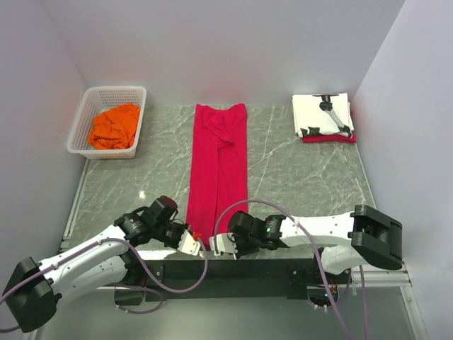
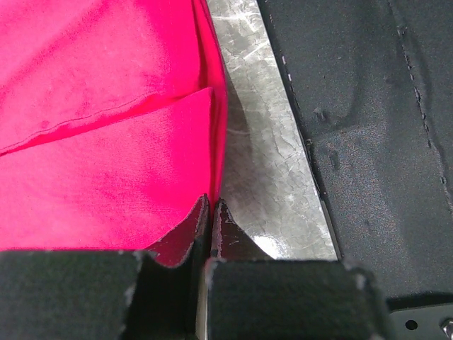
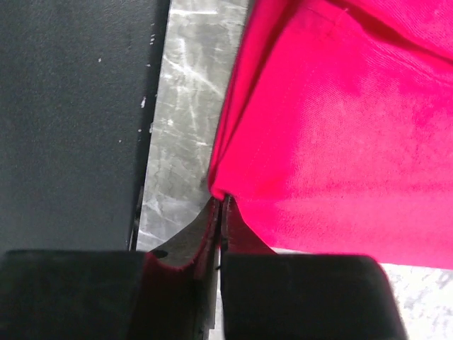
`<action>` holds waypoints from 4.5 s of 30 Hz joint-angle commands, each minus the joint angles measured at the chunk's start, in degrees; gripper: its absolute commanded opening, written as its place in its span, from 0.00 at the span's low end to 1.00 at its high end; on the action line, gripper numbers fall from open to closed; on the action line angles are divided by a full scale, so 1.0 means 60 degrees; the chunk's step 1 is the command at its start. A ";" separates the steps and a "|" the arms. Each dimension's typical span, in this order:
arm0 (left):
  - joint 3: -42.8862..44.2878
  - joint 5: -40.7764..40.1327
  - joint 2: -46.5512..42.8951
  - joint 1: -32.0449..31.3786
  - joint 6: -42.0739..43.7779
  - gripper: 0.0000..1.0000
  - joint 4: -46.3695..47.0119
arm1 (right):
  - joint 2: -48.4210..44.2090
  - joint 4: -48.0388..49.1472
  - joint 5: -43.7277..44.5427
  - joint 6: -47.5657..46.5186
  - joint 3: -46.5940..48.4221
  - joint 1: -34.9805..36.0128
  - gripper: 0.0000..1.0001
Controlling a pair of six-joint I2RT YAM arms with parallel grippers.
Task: Fold and stack the t-shirts
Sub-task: Fold the tshirt
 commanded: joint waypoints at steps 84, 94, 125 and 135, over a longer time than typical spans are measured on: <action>0.8100 0.2794 0.9718 0.6330 0.0217 0.39 0.4907 | 0.5924 -0.1310 0.0527 -0.2830 0.9913 -0.7208 0.47; 0.7665 0.3851 0.8412 0.6478 -0.2712 0.39 0.1124 | 0.5630 -0.4548 -0.3060 0.0698 1.0530 -0.7443 0.33; 0.5932 0.3717 0.9017 0.5613 -0.7529 0.26 0.1333 | 0.5618 -0.4489 -0.4513 0.2536 0.6561 -0.7457 0.28; 0.3243 0.2153 0.4722 0.5205 -0.0785 0.49 0.1605 | 0.1239 -0.2237 -0.1221 -0.0526 0.3589 -0.6493 0.48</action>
